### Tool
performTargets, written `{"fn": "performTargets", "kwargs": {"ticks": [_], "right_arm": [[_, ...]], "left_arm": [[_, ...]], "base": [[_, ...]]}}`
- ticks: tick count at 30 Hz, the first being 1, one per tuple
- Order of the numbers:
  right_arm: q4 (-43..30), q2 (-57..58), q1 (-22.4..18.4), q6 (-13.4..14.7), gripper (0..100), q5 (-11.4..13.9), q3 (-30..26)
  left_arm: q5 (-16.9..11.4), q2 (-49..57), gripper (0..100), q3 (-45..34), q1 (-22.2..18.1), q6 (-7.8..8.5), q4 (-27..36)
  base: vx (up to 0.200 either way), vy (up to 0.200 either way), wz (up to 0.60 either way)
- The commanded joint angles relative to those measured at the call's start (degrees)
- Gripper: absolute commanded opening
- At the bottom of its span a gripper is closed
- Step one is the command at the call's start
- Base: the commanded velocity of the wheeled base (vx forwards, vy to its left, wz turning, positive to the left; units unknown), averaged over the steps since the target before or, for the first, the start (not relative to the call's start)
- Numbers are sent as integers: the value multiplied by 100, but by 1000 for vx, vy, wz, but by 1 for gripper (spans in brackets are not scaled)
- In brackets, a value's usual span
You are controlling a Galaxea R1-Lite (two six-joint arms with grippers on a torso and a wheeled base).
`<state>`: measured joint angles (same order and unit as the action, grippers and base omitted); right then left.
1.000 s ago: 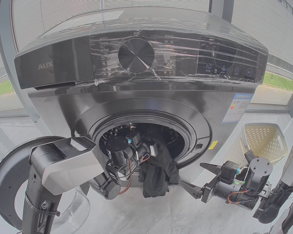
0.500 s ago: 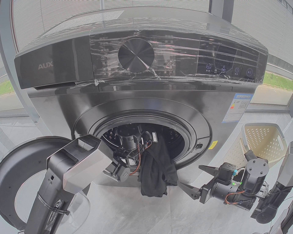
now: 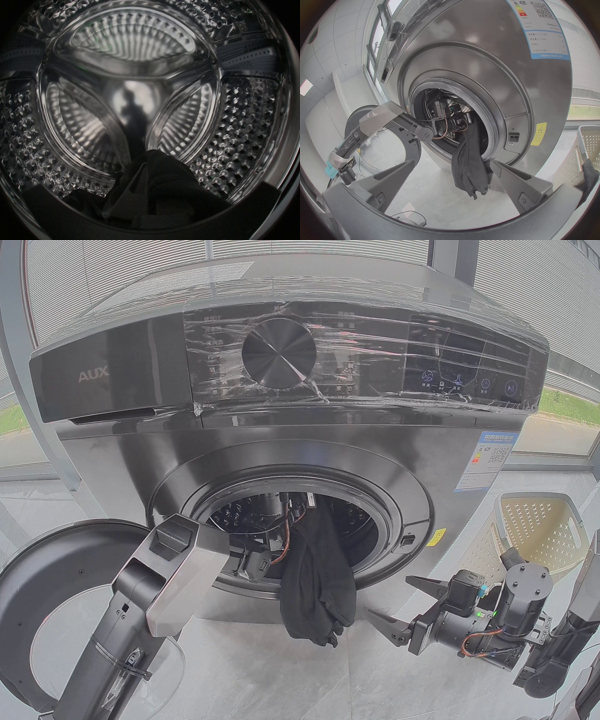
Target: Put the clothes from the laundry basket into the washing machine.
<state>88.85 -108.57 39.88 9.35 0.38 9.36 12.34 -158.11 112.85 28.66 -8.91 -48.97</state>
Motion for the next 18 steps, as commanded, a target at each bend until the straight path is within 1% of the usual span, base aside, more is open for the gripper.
{"fn": "performTargets", "kwargs": {"ticks": [1, 6, 7, 12, 15, 17, 18], "right_arm": [[1, 38, -15, 14, 100, 6, 39], [1, 20, 3, 14, 100, 6, 66], [1, 20, -6, 14, 100, 6, 66], [1, 29, 20, 14, 100, 6, 75], [1, 11, 20, 14, 100, 6, 75], [1, -6, 29, 14, 100, 6, 75], [1, -6, 29, 14, 100, 6, 75]], "left_arm": [[32, -255, 0, 174, -80, -5, 1], [32, -238, 0, 174, -89, -5, 28], [32, -238, 100, 174, -89, -5, 19], [41, -194, 100, 174, -71, -5, 107], [41, -35, 100, 174, -62, -5, 291], [41, 132, 100, -17, -54, 3, 415], [41, 316, 100, -255, -27, 3, 582]], "base": [[0, 0, 0], [0, 0, 0], [0, 0, 0], [0, 0, 0], [0, 0, 0], [0, 0, 0], [0, 0, 0]]}}
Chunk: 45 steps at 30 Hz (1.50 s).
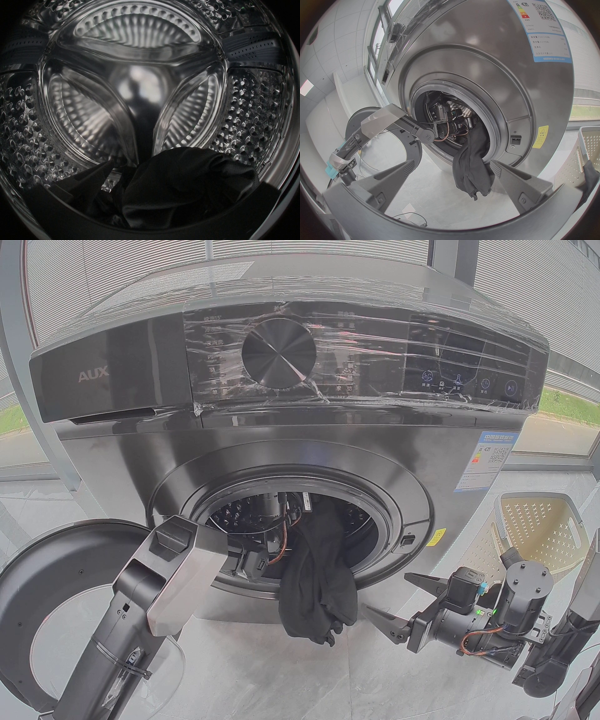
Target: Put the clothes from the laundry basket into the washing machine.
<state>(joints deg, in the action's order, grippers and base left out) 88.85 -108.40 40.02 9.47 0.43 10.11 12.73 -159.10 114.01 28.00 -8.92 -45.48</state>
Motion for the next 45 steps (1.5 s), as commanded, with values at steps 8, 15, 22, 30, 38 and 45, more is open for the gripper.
{"fn": "performTargets", "kwargs": {"ticks": [8, 15, 22, 30, 38, 45], "right_arm": [[-8, -50, 23, 2, 100, 1, 9], [-8, -67, 14, 64, 100, 10, 9], [1, -85, 14, 134, 100, 19, 18], [1, -120, -3, 134, 100, 19, 18], [1, -120, -12, 134, 100, 19, 18], [1, -129, -12, 143, 100, 19, 18]], "left_arm": [[-60, 1232, 100, -1407, 65, 49, 1375], [-306, 1856, 100, -1865, 179, 13, 2386], [-912, 2023, 100, -2067, 302, 13, 2483], [-1079, 1768, 100, -2225, 425, 22, 2421], [-1062, 1426, 100, -2251, 461, 13, 2184], [-1062, 1373, 100, -2322, 478, 5, 2184]], "base": [[0, 0, 0], [0, 0, 0], [0, 0, 0], [0, 0, 0], [0, 0, 0], [0, 0, 0]]}}
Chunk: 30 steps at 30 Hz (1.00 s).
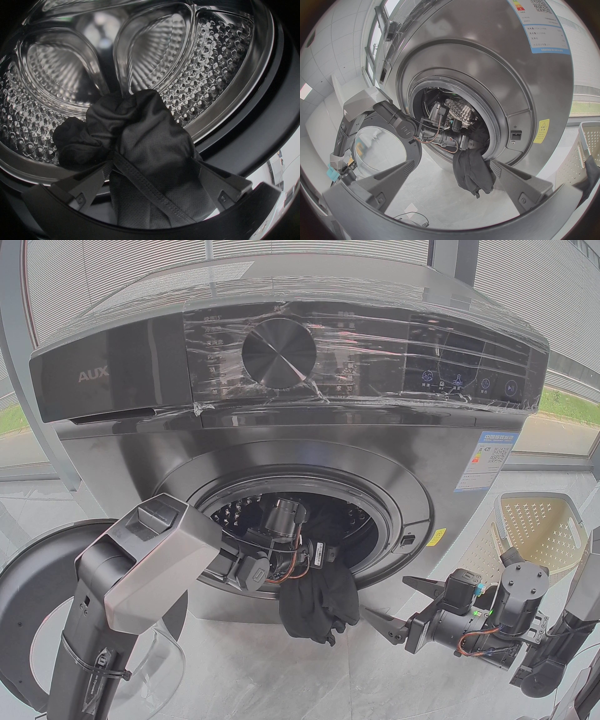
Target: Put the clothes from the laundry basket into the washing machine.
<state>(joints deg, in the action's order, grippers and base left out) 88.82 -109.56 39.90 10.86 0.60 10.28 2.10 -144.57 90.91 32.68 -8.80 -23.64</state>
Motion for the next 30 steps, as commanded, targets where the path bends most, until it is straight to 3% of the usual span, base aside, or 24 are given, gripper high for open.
{"fn": "performTargets", "kwargs": {"ticks": [1, 2, 12, 19, 30], "right_arm": [[4, -13, 0, 4, 100, 2, 1], [4, -13, 0, 4, 100, 2, 1], [4, -4, 9, 4, 100, 2, 1], [4, -39, 18, 4, 100, 2, 45], [4, -101, 0, 4, 100, 2, 45]], "left_arm": [[1, -80, 100, -20, 10, -8, -1], [1, -80, 0, -20, 10, -8, -1], [72, -186, 0, 41, 1, 10, -71], [546, -344, 0, 428, -342, -34, -1090], [775, -687, 0, 1298, -491, -148, -1240]], "base": [[0, 0, 0], [0, 0, 0], [0, 0, 0], [0, 0, 0], [0, 0, 0]]}}
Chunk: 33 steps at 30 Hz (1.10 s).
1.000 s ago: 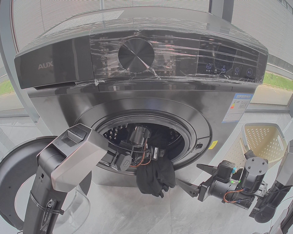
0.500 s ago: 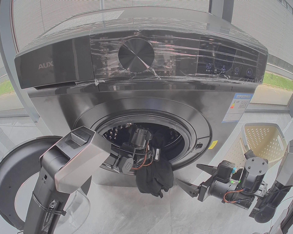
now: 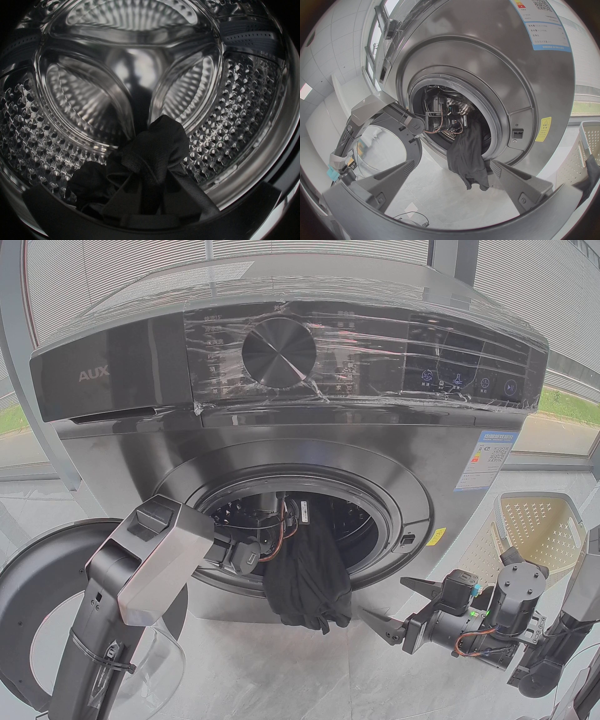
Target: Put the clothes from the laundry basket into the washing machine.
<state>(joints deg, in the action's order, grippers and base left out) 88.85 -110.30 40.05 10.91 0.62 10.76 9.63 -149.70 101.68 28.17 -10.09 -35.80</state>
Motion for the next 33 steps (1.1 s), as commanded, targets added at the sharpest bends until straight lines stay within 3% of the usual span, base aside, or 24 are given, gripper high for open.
{"fn": "performTargets", "kwargs": {"ticks": [1, 4, 5, 8, 19, 33], "right_arm": [[1, -35, -14, -1, 100, 8, -4], [1, -35, -14, -1, 100, -1, -4], [1, -35, -6, -1, 100, -1, -4], [1, -97, 12, -1, 100, 8, -4], [1, -97, 12, -1, 100, 8, -4], [1, -88, 12, -1, 100, 8, -4]], "left_arm": [[21, -174, 0, 220, -40, -19, -41], [21, -156, 0, 220, -22, -72, -137], [21, -156, 100, 220, -22, -80, -146], [21, 29, 100, -43, 39, -160, -120], [-427, 723, 100, -1564, 338, -89, 74], [-480, 398, 100, -1696, 391, -72, 56]], "base": [[0, 0, 0], [0, 0, 0], [0, 0, 0], [0, 0, 0], [0, 0, 0], [0, 0, 0]]}}
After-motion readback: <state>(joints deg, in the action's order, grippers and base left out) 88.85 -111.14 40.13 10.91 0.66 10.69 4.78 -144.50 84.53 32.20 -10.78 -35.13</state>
